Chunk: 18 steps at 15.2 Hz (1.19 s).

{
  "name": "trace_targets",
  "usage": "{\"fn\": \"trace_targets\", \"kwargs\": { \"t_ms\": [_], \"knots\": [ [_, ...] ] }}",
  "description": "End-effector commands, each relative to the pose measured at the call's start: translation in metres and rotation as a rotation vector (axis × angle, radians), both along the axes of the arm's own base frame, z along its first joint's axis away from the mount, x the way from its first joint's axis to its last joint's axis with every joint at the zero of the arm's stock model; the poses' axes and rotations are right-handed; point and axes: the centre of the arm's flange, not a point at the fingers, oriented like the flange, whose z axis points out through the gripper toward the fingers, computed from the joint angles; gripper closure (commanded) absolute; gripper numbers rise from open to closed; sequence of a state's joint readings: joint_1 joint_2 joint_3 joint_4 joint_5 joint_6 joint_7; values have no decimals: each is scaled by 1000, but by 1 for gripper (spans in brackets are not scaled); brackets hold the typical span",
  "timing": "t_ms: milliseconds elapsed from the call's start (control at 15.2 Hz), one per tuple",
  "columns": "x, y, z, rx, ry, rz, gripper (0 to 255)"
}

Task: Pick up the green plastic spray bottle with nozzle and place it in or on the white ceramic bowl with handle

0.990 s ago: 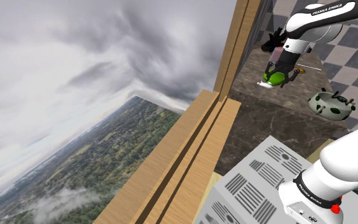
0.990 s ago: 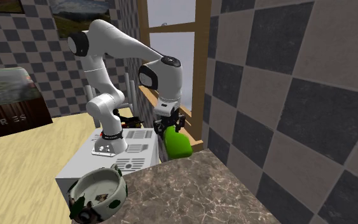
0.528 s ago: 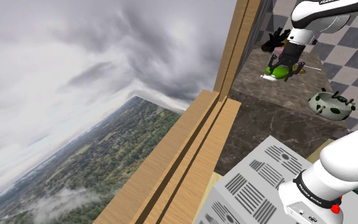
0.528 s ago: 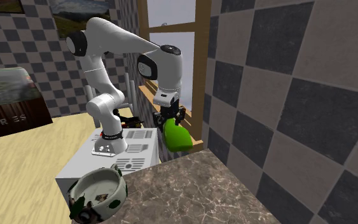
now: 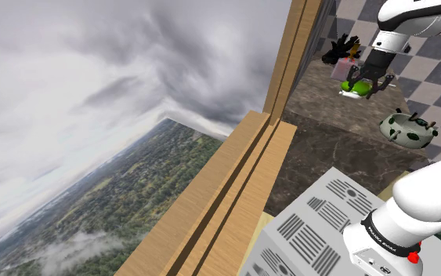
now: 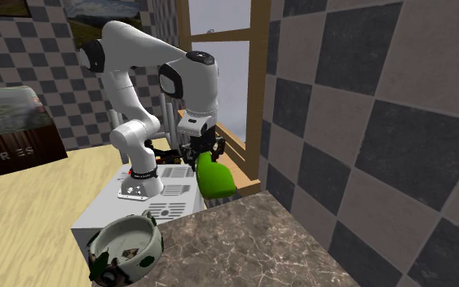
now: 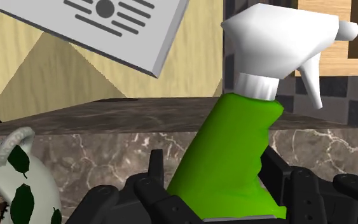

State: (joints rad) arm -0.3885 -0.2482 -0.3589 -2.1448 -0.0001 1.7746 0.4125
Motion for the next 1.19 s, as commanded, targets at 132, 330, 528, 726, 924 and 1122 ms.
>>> {"fn": "trace_targets", "kwargs": {
  "t_ms": [132, 330, 528, 726, 924, 1122],
  "knots": [
    [-40, -32, 1, 0, 0, 1, 255],
    [-71, -57, 0, 0, 0, 1, 255],
    [-102, -81, 0, 0, 0, 1, 255],
    [-133, -106, 0, 0, 0, 1, 255],
    [-164, -131, 0, 0, 0, 1, 255],
    [-195, -155, -1, 0, 0, 1, 255]
  ]
}}
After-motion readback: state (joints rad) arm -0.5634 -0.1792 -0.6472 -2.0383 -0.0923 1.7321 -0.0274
